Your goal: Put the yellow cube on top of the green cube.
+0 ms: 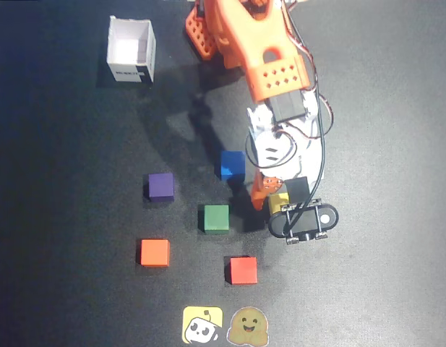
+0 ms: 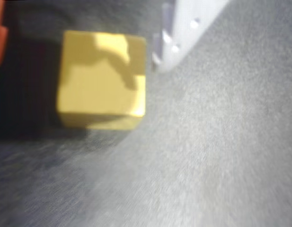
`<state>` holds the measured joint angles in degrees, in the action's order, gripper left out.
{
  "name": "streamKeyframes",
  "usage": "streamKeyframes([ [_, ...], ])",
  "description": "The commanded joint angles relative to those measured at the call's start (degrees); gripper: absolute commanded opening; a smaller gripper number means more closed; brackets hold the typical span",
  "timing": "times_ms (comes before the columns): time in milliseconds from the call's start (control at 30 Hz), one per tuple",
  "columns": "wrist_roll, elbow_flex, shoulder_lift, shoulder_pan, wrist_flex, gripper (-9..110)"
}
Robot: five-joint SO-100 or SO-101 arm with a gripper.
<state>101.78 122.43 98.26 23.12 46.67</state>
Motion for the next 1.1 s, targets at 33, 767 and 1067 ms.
streamKeyframes([
  [33,2.02,0.88,0.44,1.14,-2.99,24],
  [767,4.31,4.83,-5.01,1.32,-10.90,19],
  [1067,4.66,7.21,-5.27,0.18,-13.45,6],
])
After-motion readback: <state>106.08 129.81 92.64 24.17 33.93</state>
